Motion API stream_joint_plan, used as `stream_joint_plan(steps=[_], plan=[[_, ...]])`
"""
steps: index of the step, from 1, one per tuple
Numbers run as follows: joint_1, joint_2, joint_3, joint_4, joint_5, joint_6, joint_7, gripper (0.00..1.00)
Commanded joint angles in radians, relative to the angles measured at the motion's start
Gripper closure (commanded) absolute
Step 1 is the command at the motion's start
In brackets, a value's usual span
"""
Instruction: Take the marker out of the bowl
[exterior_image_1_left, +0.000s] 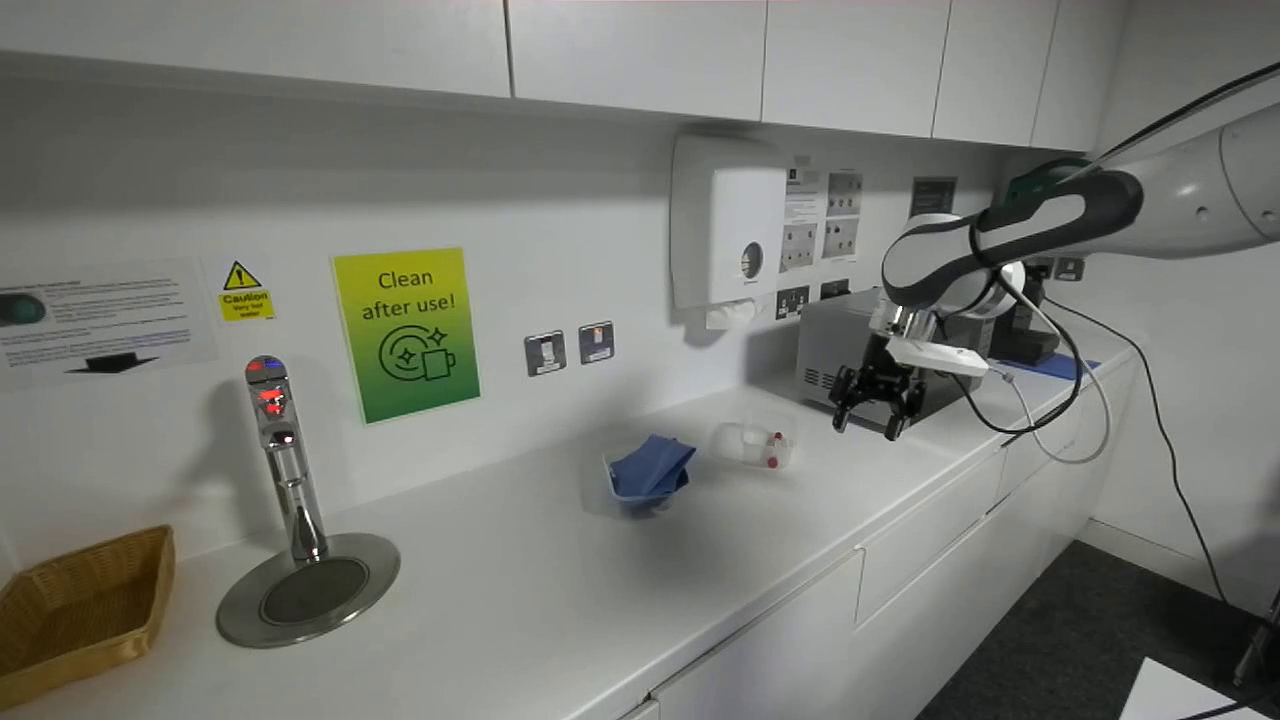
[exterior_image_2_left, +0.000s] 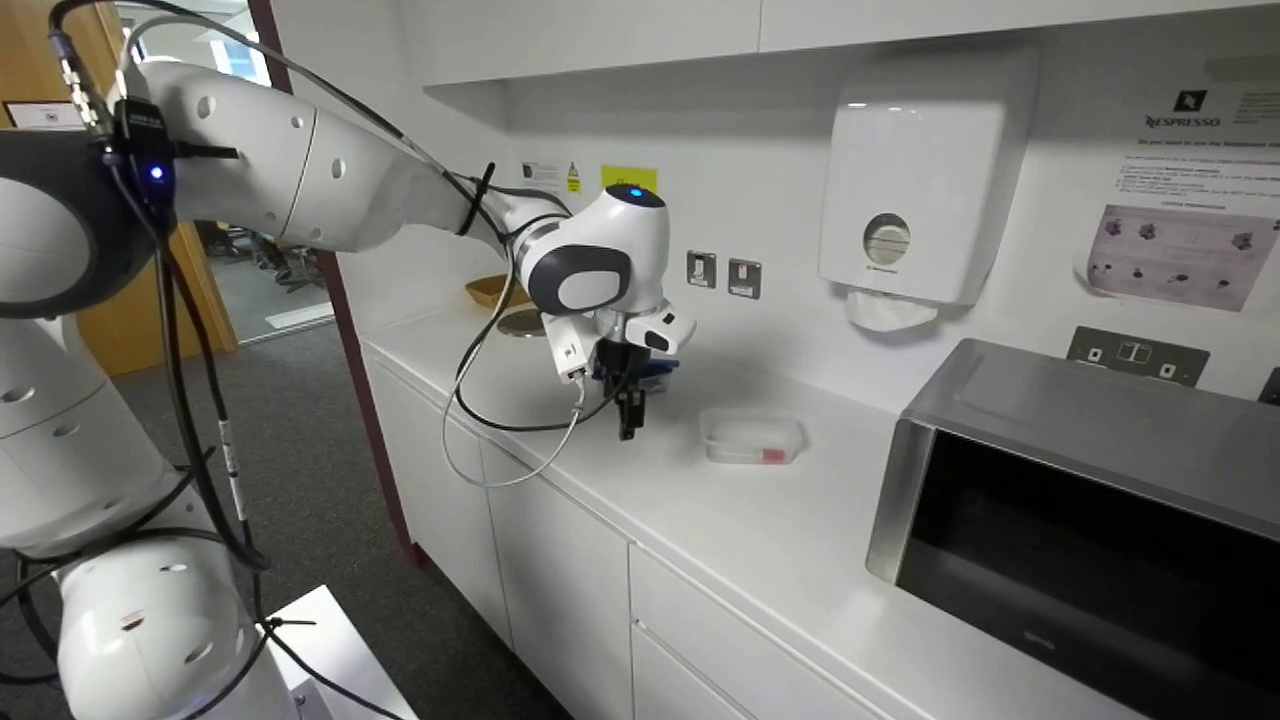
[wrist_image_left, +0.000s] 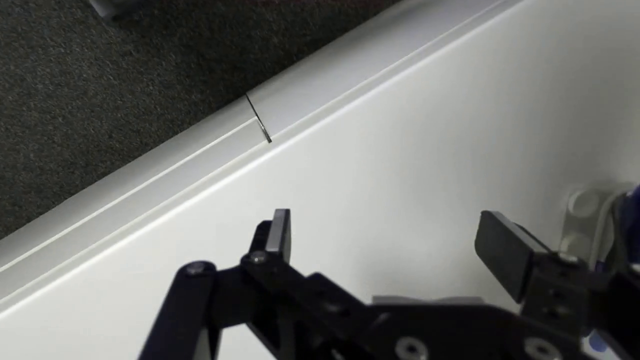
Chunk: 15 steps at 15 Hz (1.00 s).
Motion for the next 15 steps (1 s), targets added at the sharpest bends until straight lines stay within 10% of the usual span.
stream_joint_plan(steps=[1, 11, 15], plan=[[-0.011, 0.003, 0.008, 0.004, 0.003, -0.002, 0.001, 0.00], [-0.018, 0.133, 0.011, 0.117, 0.018, 0.170, 0.270, 0.00], [-0.016, 0.241, 0.000, 0.285, -0.014, 0.073, 0.425, 0.00]])
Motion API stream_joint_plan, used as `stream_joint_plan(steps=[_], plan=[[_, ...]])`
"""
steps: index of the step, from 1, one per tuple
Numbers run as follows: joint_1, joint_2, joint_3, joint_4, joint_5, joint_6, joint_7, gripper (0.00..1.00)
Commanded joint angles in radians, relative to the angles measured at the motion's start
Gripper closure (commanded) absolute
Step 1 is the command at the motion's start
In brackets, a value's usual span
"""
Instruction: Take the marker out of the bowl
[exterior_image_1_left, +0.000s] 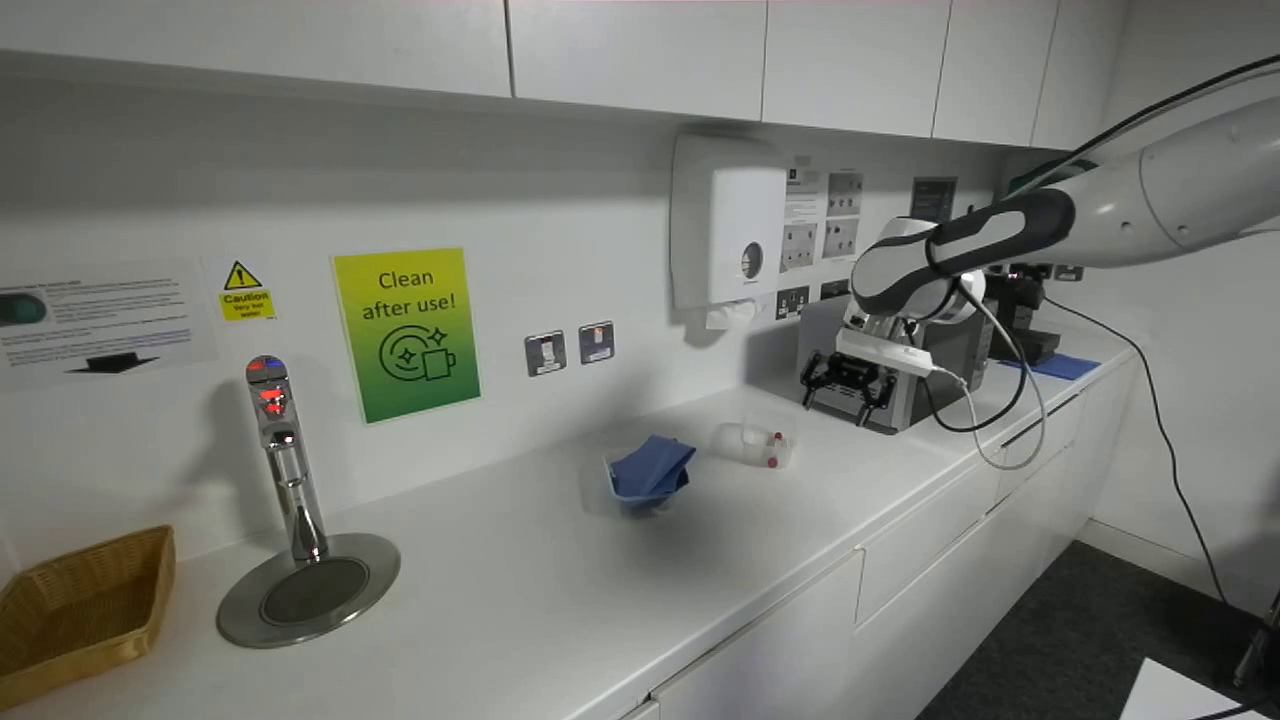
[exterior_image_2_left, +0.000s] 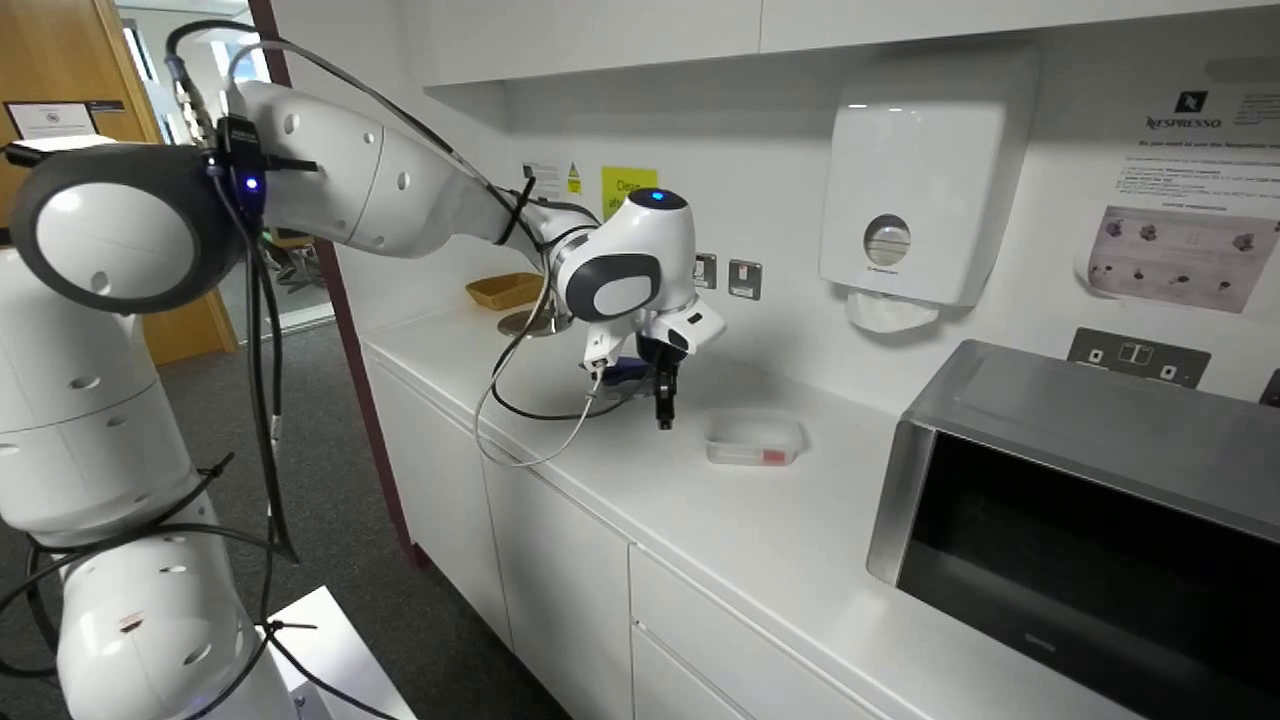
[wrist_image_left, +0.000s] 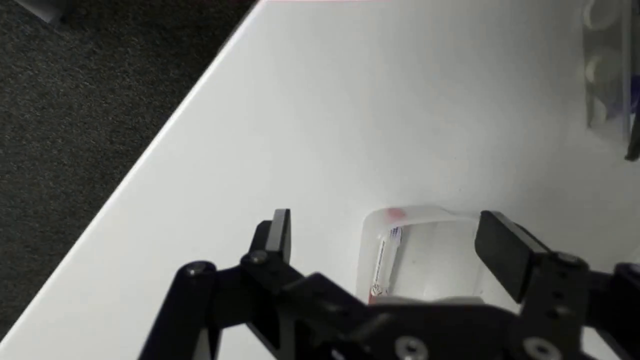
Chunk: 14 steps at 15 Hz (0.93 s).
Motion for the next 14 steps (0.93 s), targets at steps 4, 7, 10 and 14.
stream_joint_plan(steps=[4, 7, 10, 14], plan=[[-0.007, 0.187, -0.021, 0.311, -0.061, -0.212, 0.223, 0.00], [-0.008, 0.254, -0.033, 0.419, -0.083, -0.267, 0.288, 0.00], [-0.013, 0.314, -0.043, 0.506, -0.089, -0.288, 0.321, 0.00], [-0.024, 0.399, -0.049, 0.596, -0.093, -0.285, 0.309, 0.00]])
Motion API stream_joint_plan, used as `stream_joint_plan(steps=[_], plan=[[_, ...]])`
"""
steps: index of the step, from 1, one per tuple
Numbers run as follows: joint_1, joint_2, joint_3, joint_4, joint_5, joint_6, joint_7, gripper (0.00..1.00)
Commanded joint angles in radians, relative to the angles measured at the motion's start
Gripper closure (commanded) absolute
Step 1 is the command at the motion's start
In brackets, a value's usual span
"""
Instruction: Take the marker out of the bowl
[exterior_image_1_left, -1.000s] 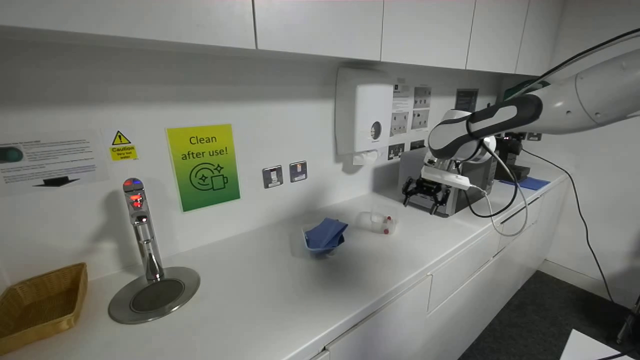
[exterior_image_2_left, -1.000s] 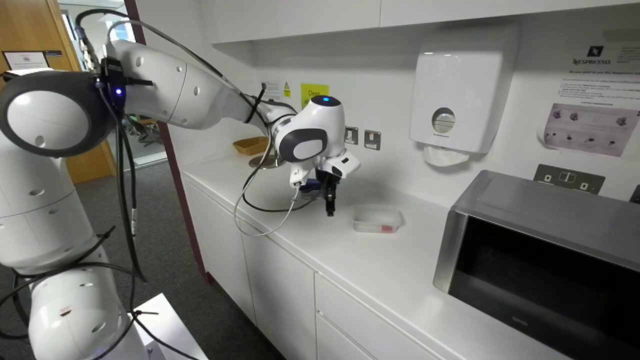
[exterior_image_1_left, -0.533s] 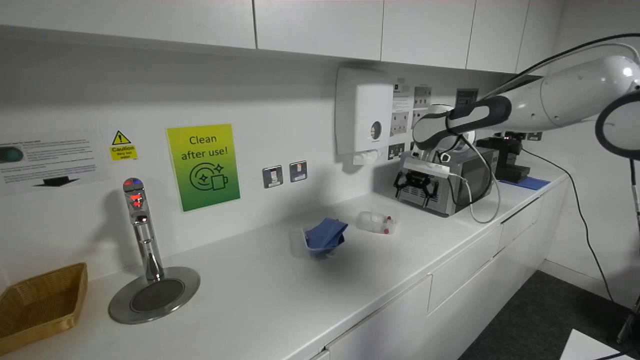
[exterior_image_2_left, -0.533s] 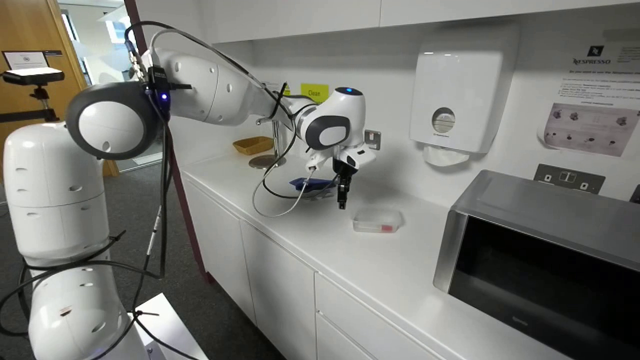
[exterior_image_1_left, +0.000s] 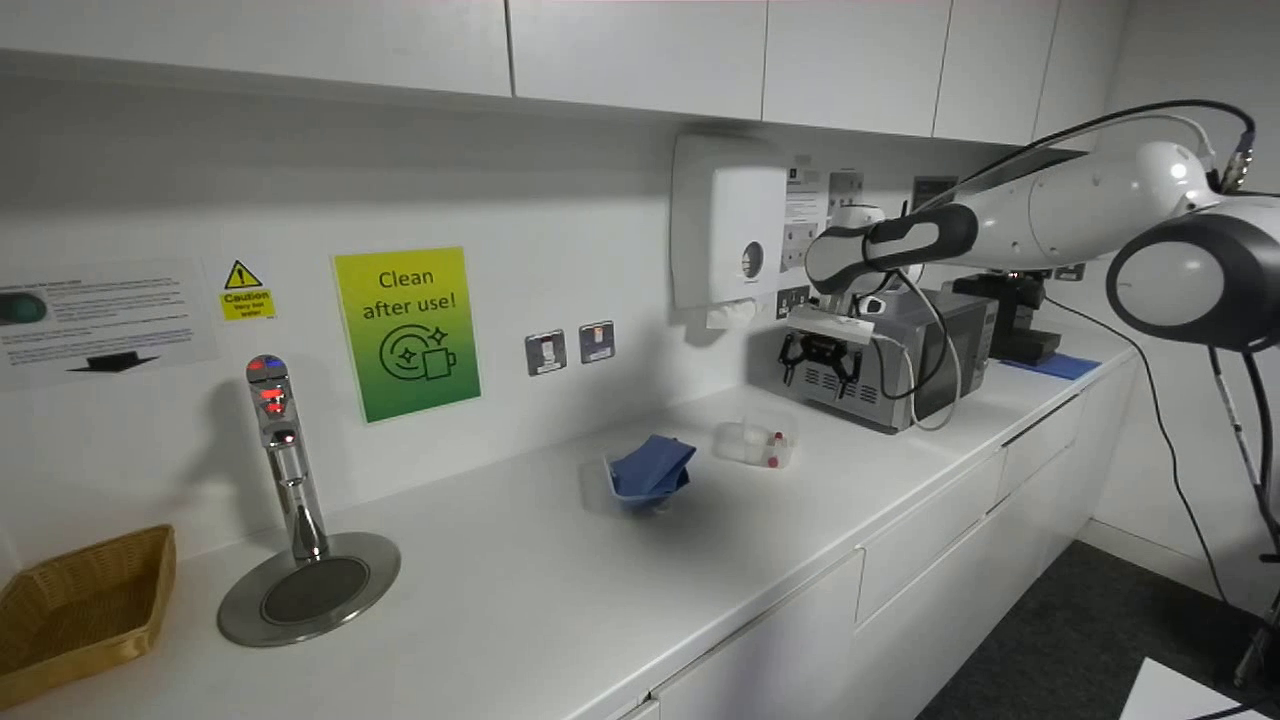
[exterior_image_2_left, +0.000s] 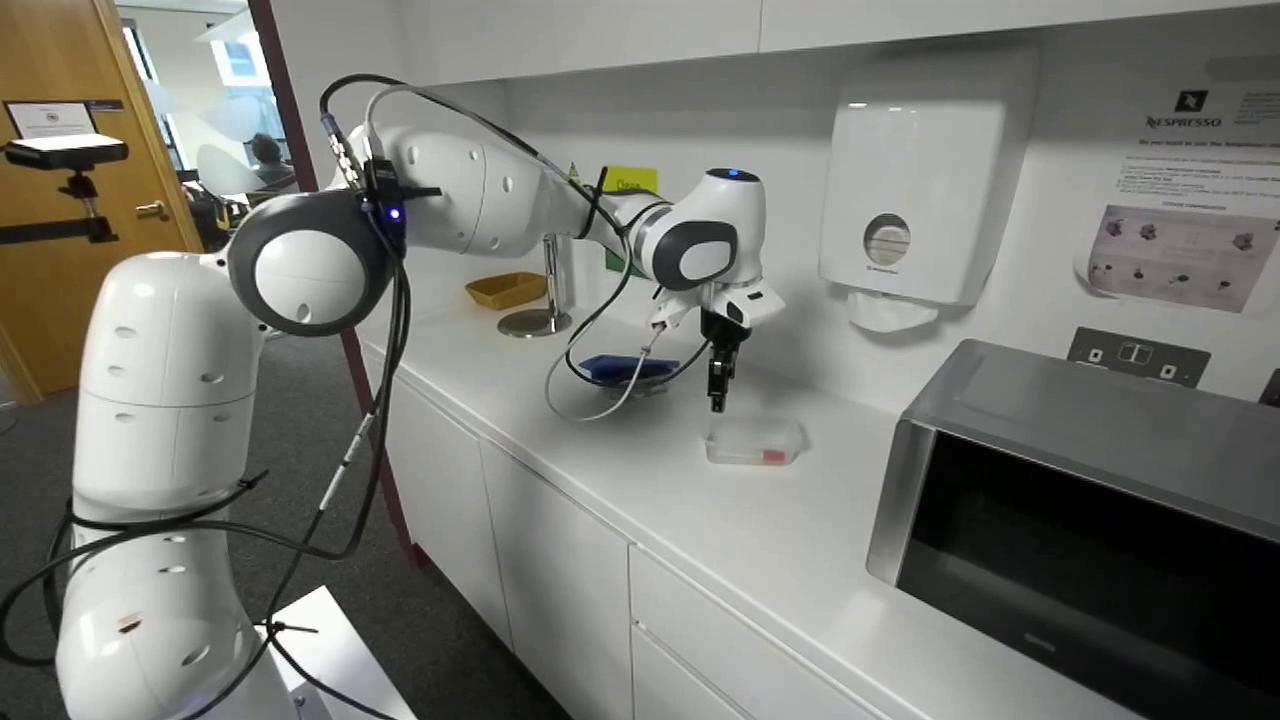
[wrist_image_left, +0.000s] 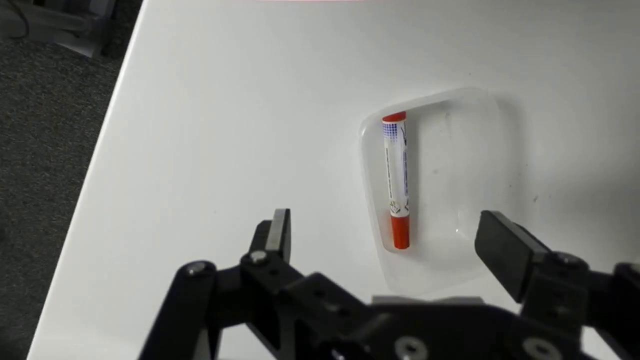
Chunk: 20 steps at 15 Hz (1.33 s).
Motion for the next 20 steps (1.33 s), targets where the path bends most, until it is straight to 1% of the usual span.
stream_joint_plan(steps=[1, 6, 11, 12, 13, 15, 17, 20], plan=[[-0.017, 0.091, -0.004, 0.125, -0.020, -0.045, 0.012, 0.00], [-0.017, 0.156, -0.002, 0.175, -0.024, -0.032, -0.006, 0.00], [-0.010, 0.185, 0.003, 0.180, -0.038, -0.009, -0.032, 0.00], [-0.010, 0.189, 0.005, 0.178, -0.038, -0.009, -0.043, 0.03], [-0.009, 0.193, 0.007, 0.176, -0.038, -0.006, -0.050, 0.26], [-0.006, 0.202, 0.008, 0.174, -0.042, -0.005, -0.057, 0.28], [-0.005, 0.211, 0.008, 0.170, -0.044, -0.003, -0.065, 0.41], [-0.005, 0.224, 0.009, 0.168, -0.044, -0.003, -0.075, 0.54]])
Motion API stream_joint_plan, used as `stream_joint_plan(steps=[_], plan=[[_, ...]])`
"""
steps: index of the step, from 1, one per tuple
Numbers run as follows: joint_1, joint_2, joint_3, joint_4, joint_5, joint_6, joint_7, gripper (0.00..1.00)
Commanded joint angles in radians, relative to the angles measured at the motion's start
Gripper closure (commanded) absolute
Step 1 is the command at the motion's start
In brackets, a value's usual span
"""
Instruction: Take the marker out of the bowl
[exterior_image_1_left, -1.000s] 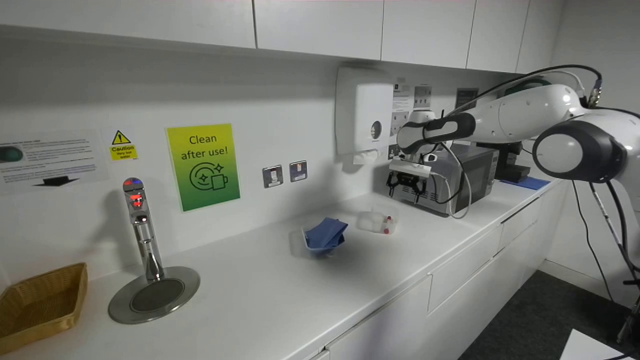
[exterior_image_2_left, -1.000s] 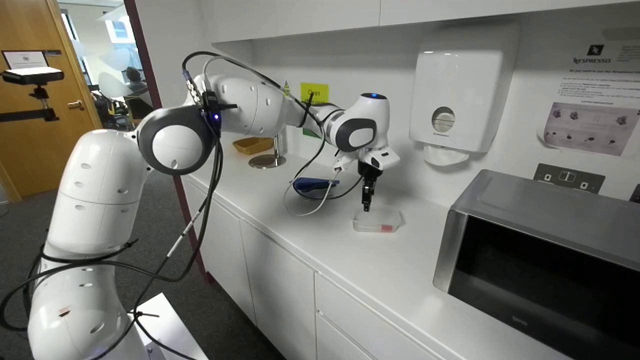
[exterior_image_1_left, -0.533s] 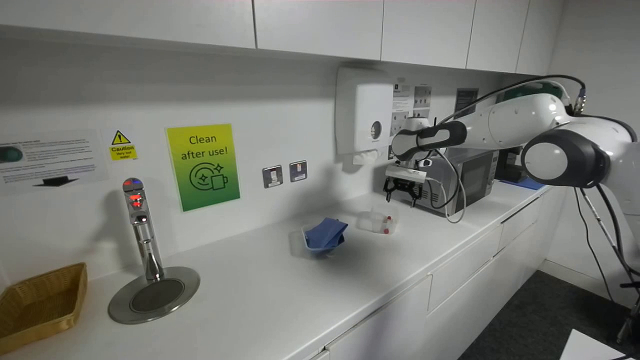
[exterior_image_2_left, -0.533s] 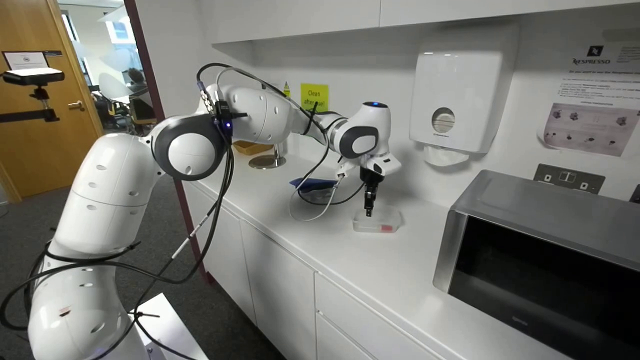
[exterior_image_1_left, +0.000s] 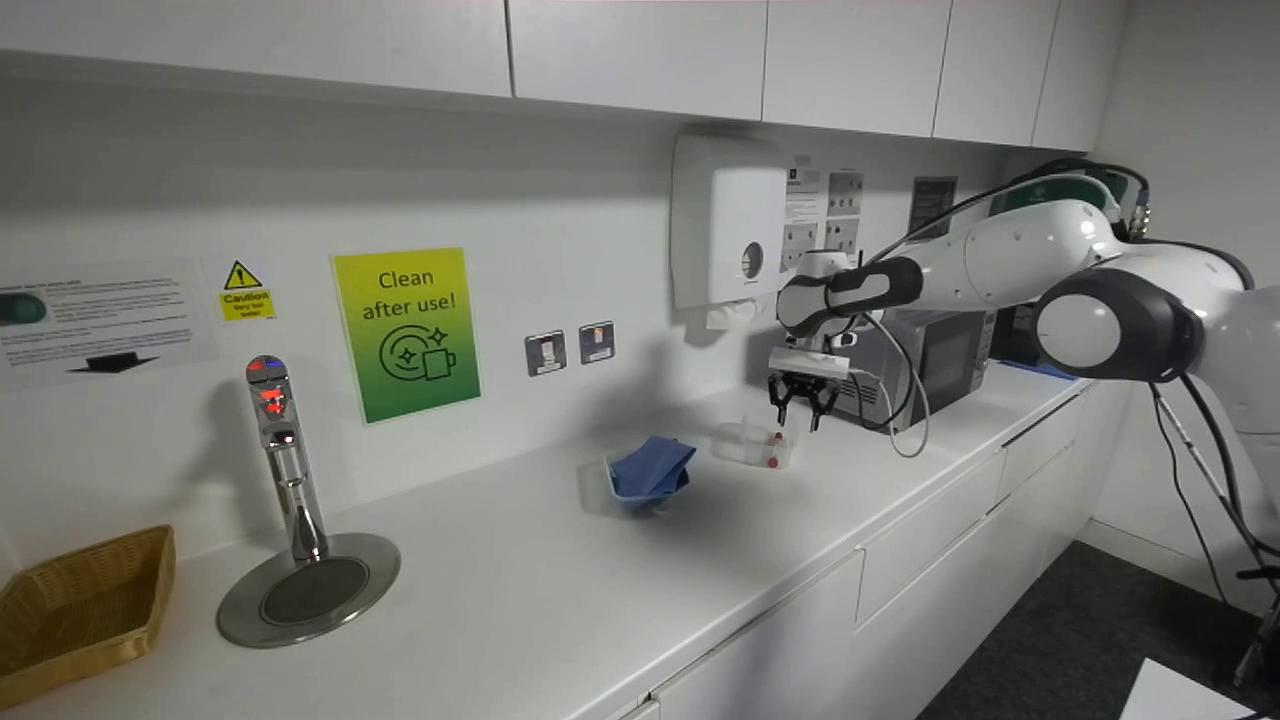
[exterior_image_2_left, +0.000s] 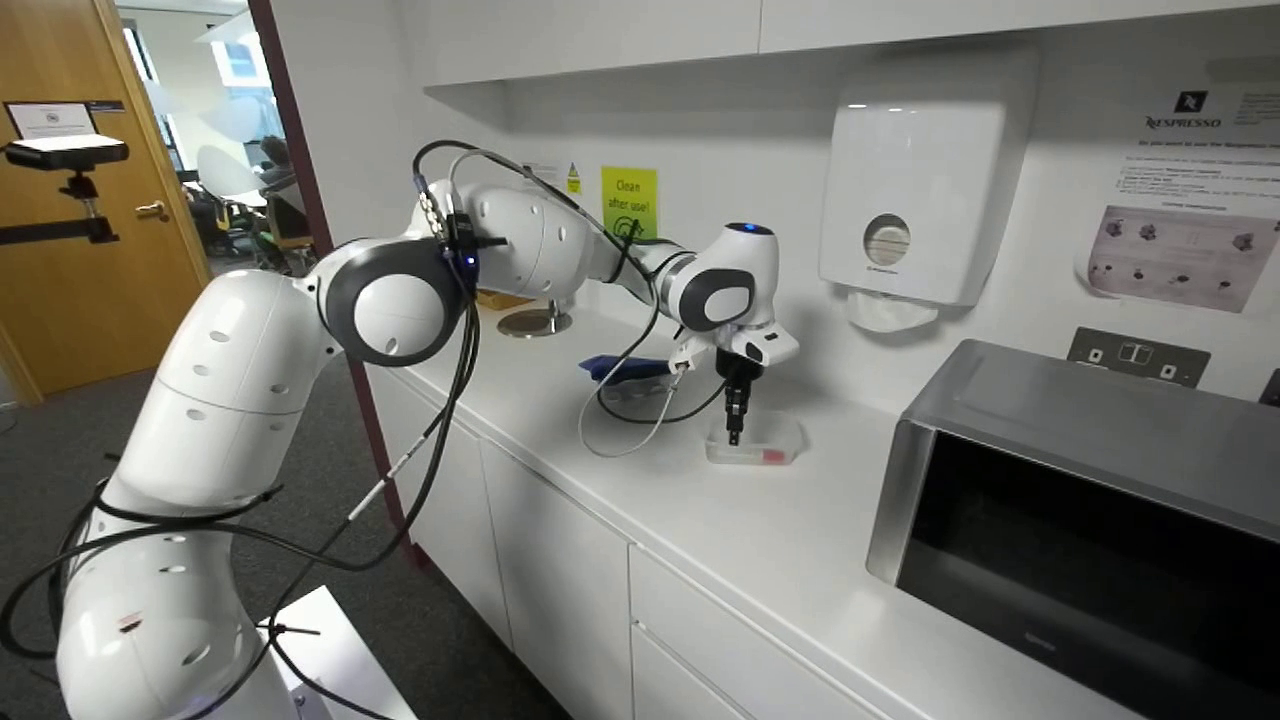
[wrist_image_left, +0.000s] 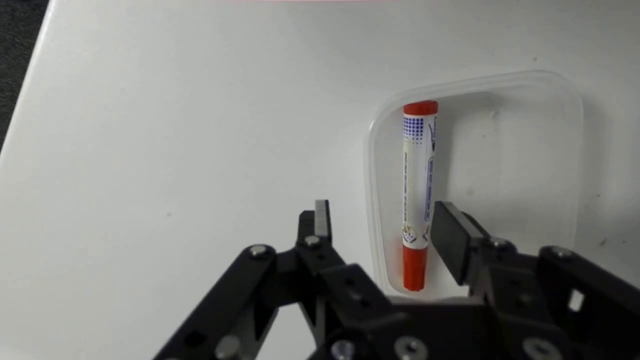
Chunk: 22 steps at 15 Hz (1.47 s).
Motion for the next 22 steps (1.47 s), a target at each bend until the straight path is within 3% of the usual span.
stream_joint_plan(steps=[1, 2, 7, 22], plan=[[-0.007, 0.016, 0.004, 0.021, -0.015, -0.004, -0.023, 0.57], [-0.007, 0.018, 0.004, 0.019, -0.013, -0.002, -0.027, 0.58], [0.000, -0.002, 0.002, 0.001, -0.019, 0.016, -0.030, 0.40], [0.015, 0.048, 0.010, 0.112, -0.030, 0.003, -0.018, 0.41]])
